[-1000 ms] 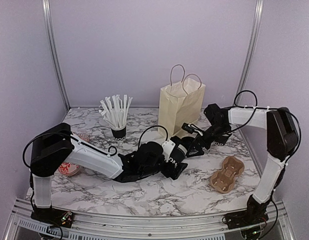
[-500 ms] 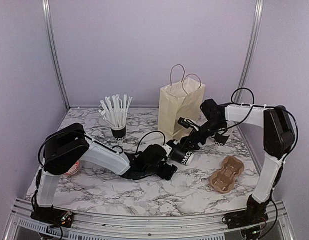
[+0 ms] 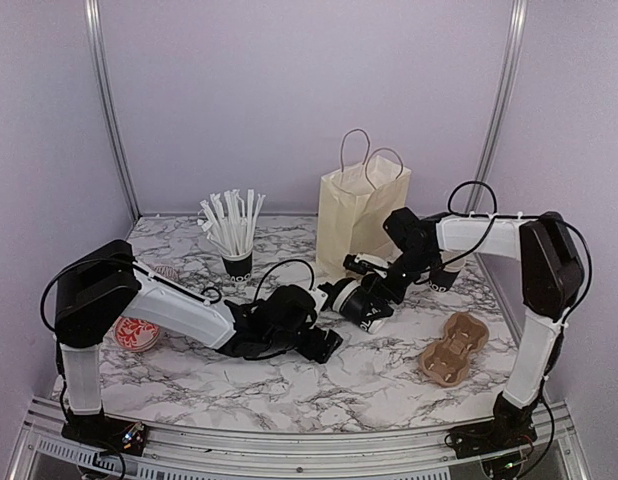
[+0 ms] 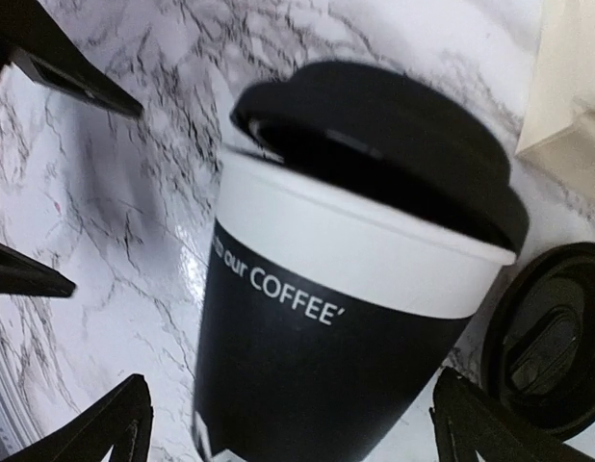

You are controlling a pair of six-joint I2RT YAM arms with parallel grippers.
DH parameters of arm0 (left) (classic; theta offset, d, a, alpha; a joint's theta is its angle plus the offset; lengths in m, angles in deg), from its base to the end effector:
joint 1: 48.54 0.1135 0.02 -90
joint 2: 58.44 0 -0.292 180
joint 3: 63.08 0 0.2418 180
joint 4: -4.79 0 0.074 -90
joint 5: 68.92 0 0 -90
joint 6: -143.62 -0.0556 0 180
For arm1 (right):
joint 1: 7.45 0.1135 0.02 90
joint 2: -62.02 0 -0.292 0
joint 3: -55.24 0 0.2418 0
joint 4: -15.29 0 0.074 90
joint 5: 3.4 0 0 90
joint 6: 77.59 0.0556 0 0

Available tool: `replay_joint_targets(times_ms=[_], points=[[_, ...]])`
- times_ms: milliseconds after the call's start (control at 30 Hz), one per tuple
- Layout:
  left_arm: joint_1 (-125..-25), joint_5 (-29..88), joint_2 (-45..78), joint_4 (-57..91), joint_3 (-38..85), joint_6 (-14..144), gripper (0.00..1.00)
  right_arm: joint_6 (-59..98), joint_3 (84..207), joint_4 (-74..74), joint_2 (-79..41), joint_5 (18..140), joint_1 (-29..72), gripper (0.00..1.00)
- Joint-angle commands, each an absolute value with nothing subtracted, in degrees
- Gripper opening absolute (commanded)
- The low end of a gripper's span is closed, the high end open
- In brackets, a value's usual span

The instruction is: Pack the takeout coffee

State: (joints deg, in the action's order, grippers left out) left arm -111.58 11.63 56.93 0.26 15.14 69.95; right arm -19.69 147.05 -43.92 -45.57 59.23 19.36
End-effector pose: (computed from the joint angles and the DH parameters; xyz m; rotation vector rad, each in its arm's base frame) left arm 0.2105 -0.3937 0.1619 0.7797 2.0564 -0.6280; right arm 0.3213 0.1910 0.2069 -1.4482 2.3827 0.6609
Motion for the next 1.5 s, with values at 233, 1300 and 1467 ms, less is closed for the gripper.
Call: replay_joint_targets(times_ms=[233,1300,1467], points=[[-111.29,9.37,42.41,5.66,5.52,75.64,0.87,-15.23,147.21,-42.85,-47.84,69.00,21.80,0.93],[-107.60,11.39,24.88,9.34,3.98,65.22,0.99,-20.10,136.99,-23.15,-41.61,34.63,27.48,0.69],[-107.60,11.87,24.41,9.60,3.70,63.08,0.97,-20.44,138.63,-23.52,-42.14,34.03,31.44,0.69]])
